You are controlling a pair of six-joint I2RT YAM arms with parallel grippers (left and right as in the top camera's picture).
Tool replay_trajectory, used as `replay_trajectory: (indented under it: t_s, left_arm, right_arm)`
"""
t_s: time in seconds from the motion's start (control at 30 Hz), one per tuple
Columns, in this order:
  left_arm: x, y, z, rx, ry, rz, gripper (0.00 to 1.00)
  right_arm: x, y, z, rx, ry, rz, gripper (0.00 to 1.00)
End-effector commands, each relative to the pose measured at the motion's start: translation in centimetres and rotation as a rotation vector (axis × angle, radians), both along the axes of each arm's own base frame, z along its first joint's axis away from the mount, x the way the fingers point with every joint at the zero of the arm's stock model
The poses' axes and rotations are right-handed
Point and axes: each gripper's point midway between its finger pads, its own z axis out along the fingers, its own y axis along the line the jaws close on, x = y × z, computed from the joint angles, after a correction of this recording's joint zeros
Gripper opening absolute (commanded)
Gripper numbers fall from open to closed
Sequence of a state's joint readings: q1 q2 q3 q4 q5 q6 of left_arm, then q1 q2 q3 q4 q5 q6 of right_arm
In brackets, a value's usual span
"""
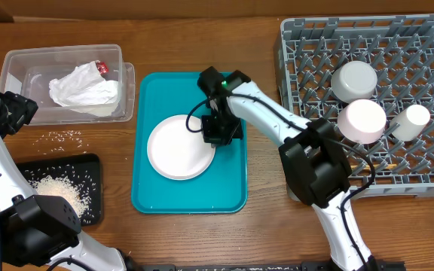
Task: Sort waste into correct bins and load items into the dishwasher
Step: 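Lift the white plate with the right gripper and carry it to the rack's back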
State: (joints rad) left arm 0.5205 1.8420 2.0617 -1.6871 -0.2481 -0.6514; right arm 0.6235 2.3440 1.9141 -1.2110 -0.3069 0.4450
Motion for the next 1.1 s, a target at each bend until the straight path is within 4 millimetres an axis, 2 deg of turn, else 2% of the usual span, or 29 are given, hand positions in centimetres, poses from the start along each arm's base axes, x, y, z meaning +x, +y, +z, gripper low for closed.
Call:
replay_trajectory:
  t_s: [0.0, 0.13, 0.17, 0.27, 0.37, 0.4, 0.43, 0.53, 0.63, 0.7, 0.8, 0.93, 1.07]
  left_arm:
    - [-0.4, 0.3, 0.8, 0.028, -0.008, 0.004, 1.00]
    - [-0.4, 0.3, 0.8, 0.028, -0.008, 0.004, 1.00]
    - [-0.4, 0.3, 0.8, 0.029, -0.008, 0.004, 1.00]
    - [-0.4, 0.3, 0.8, 0.028, -0.008, 0.004, 1.00]
    - [-0.4, 0.3, 0.8, 0.028, -0.008, 0.004, 1.00]
    - [-0.4, 0.3, 0.8, 0.029, -0.008, 0.004, 1.00]
    - [-0.4, 0.3, 0.8, 0.028, -0.008, 0.004, 1.00]
    - [-0.4, 0.3, 0.8, 0.028, -0.008, 0.004, 1.00]
    - [-0.4, 0.3, 0.8, 0.028, -0.008, 0.004, 1.00]
    - [-0.4, 0.3, 0.8, 0.029, -0.008, 0.004, 1.00]
    - [-0.4, 0.3, 0.8, 0.029, -0.008, 0.004, 1.00]
    - [-0.4, 0.3, 0.8, 0.028, -0.008, 0.004, 1.00]
    - [-0.4, 0.3, 0.8, 0.028, -0.008, 0.004, 1.00]
  right_arm:
    - [3.7, -1.0, 3.3, 0.020, -0.061, -0.072, 0.04]
    - [7.2, -2.7, 8.2, 0.072, -0.155, -0.071, 0.04]
    - [8.6, -3.8, 10.4, 0.092, -0.203, -0.076, 0.04]
    - [11.6, -7.6, 14.7, 0.082, -0.308, -0.139, 0.04]
    - [14.3, -14.1, 18.2, -0.047, -0.439, -0.251, 0.04]
    - [15.0, -16.9, 19.2, -0.118, -0.484, -0.301, 0.04]
    - [15.6, -21.2, 20.5, -0.220, -0.530, -0.387, 0.04]
    - [15.9, -28.3, 21.8, -0.426, -0.581, -0.522, 0.04]
    - [15.7, -33.1, 22.2, -0.596, -0.603, -0.578, 0.04]
    - [15.6, -34.8, 22.5, -0.666, -0.611, -0.596, 0.04]
    - [15.8, -36.1, 22.7, -0.733, -0.632, -0.608, 0.04]
    - [16.6, -36.4, 22.7, -0.754, -0.659, -0.619, 0.04]
    - [17.3, -36.0, 21.4, -0.770, -0.658, -0.604, 0.04]
